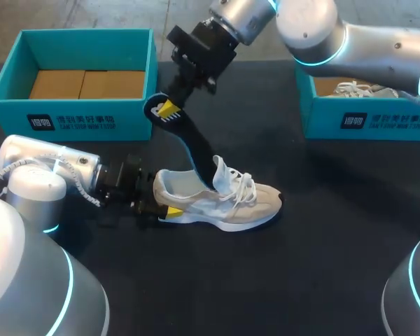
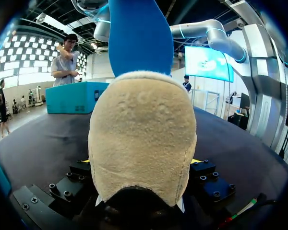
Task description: Take the shoe out of the shoebox, open the shoe tongue, remove and reinsert the insole, then place the shoe into the shoebox
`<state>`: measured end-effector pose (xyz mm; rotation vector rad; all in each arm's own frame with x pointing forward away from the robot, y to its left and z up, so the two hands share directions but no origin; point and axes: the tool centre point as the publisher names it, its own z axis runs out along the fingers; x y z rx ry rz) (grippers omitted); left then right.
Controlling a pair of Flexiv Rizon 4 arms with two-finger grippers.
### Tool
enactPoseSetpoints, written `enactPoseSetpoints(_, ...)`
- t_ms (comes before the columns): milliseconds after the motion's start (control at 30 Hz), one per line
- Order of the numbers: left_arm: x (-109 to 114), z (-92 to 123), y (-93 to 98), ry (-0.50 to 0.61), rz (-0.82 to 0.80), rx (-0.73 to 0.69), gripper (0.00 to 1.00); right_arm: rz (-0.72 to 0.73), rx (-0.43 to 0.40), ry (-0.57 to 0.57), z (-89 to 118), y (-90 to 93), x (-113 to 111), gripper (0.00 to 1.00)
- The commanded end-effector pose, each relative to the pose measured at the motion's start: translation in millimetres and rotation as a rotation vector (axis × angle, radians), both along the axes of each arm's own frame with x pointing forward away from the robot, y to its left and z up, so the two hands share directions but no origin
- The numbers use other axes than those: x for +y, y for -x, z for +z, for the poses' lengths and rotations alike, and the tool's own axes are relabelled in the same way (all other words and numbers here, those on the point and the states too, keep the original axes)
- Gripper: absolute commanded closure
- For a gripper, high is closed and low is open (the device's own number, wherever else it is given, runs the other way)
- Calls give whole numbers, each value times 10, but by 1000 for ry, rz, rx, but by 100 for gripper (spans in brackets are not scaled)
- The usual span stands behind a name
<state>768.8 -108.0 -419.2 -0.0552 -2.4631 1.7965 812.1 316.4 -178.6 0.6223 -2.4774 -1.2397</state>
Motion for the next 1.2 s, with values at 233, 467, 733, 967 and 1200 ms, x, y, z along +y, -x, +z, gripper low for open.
enactPoseSetpoints(233,5,-23,-11,-2,-1,1,100,-97,-58,-64,199,44,-56,100)
enactPoseSetpoints(467,5,-23,-11,-2,-1,1,100,-156,-90,-48,489,54,-119,100)
enactPoseSetpoints(733,5,-23,-11,-2,-1,1,100,-249,-133,-108,758,43,-275,100)
enactPoseSetpoints(967,5,-23,-11,-2,-1,1,100,-343,-108,-101,987,48,-415,100)
enactPoseSetpoints(1200,5,-23,-11,-2,-1,1,100,-373,-87,-145,1346,80,-573,100)
